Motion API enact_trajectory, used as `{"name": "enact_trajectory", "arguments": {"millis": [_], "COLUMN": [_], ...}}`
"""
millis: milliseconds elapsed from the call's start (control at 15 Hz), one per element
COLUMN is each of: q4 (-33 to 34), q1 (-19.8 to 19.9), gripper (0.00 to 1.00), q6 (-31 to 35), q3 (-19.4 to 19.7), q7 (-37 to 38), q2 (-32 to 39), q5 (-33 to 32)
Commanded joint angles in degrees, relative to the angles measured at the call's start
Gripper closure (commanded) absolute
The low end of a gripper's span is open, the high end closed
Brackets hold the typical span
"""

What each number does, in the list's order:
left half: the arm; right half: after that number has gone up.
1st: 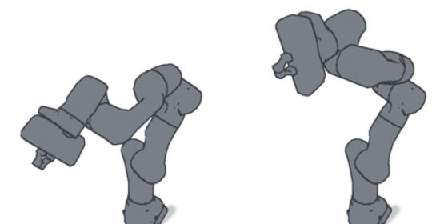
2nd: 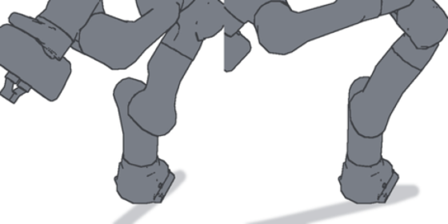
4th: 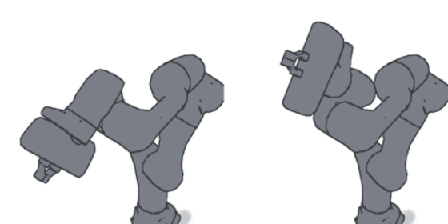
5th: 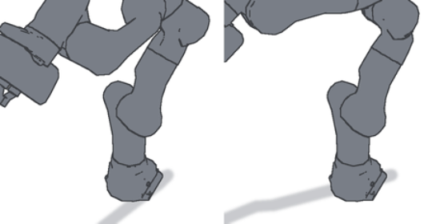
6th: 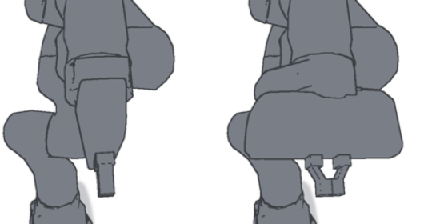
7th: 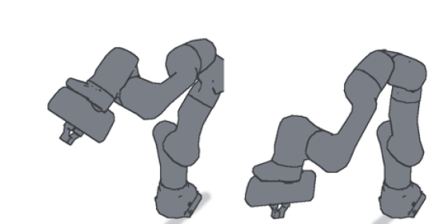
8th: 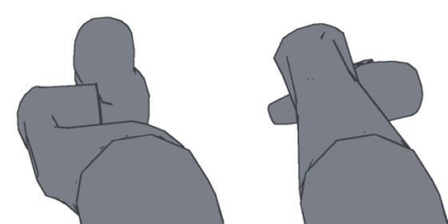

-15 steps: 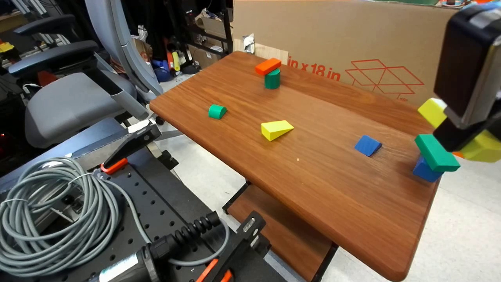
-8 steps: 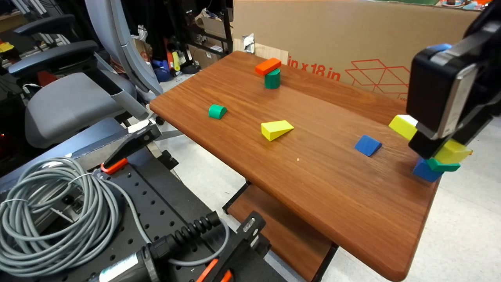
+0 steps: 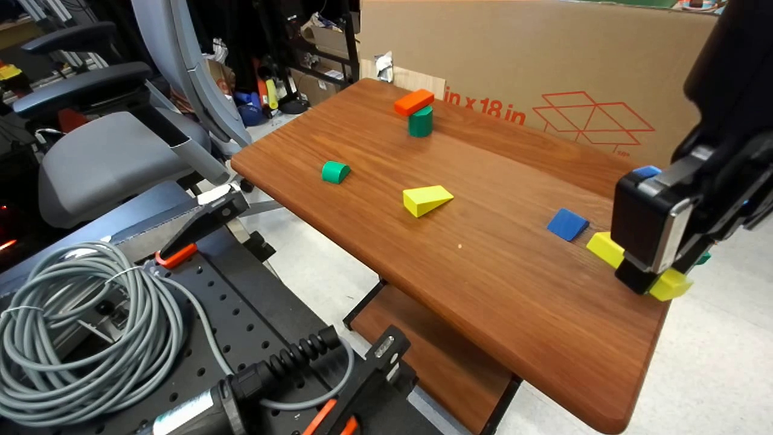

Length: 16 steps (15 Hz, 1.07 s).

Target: Remove the yellow bar from the toy tower and put it on the table

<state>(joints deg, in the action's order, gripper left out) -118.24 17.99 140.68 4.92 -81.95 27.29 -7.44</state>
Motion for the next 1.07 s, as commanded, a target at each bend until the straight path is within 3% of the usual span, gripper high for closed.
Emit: {"name": "enact_trajectory", "arguments": {"millis": [0, 1000], "q4": [2.6, 3.7], "q1": [-0.7, -3.0], "gripper": [0.9, 0.9], "q6": [1.2, 8.6], "q3": [1.1, 2.9], "q7": [0.6, 7.3], "q2": [3.6, 10.5], "q5": [-2.3, -9.2]}}
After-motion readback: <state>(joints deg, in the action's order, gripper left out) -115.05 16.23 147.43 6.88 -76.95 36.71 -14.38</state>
